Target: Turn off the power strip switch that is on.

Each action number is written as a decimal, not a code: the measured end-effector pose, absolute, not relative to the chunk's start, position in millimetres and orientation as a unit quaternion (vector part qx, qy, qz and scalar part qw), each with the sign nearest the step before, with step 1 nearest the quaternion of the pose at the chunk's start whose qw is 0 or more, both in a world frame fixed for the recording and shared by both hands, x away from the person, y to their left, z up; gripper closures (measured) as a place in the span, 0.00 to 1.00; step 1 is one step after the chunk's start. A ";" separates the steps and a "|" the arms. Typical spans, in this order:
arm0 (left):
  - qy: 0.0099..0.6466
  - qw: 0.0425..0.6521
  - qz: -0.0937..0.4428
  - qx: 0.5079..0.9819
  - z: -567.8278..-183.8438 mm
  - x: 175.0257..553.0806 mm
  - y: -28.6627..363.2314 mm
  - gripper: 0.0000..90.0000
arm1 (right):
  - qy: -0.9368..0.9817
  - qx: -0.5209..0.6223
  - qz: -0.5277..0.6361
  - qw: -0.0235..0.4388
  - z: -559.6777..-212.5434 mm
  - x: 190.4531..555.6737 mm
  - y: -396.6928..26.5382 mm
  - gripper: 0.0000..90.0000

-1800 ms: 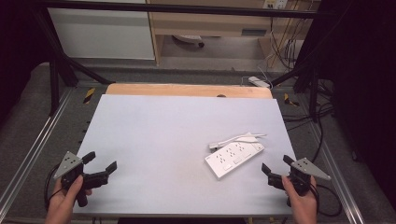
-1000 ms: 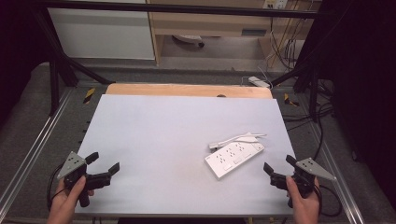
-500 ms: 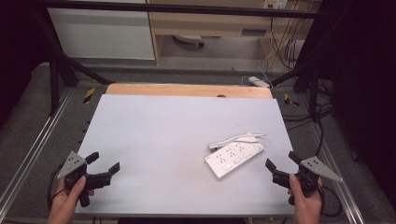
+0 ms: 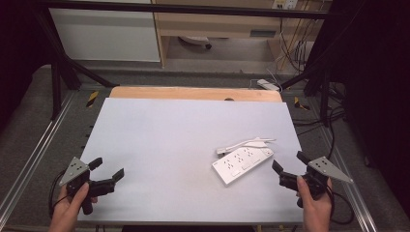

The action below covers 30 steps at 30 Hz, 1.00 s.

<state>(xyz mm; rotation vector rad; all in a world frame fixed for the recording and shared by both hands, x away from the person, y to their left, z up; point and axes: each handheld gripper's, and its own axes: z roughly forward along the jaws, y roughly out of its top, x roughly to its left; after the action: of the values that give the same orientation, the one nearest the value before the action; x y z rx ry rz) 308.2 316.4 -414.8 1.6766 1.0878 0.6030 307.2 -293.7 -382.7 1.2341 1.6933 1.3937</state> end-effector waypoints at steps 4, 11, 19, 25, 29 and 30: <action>0.449 0.504 0.249 0.695 -414.7 308.0 315.7 0.06 | 0.646 0.462 0.524 0.308 -380.8 309.0 -290.3 0.03; 0.449 0.502 0.249 0.695 -414.8 307.9 315.7 0.06 | 0.650 0.458 0.523 0.307 -379.7 312.0 -286.4 0.03; 0.450 0.502 0.249 0.695 -414.9 307.9 315.8 0.06 | 0.665 0.451 0.513 0.301 -377.4 318.2 -278.6 0.03; 0.449 0.502 0.250 0.695 -414.7 307.8 315.8 0.06 | 0.672 0.441 0.516 0.296 -375.8 325.8 -273.3 0.02; 0.448 0.503 0.250 0.696 -414.7 307.9 315.7 0.06 | 0.674 0.442 0.513 0.296 -377.4 329.9 -269.9 0.02; 0.448 0.502 0.249 0.696 -414.8 307.9 315.6 0.06 | 0.674 0.442 0.513 0.296 -377.4 329.9 -269.9 0.02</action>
<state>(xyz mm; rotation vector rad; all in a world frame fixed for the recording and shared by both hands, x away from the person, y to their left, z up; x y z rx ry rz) 307.9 315.6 -414.8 1.6825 1.0820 0.6022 329.9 -269.9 -377.4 1.1748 1.7936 1.3639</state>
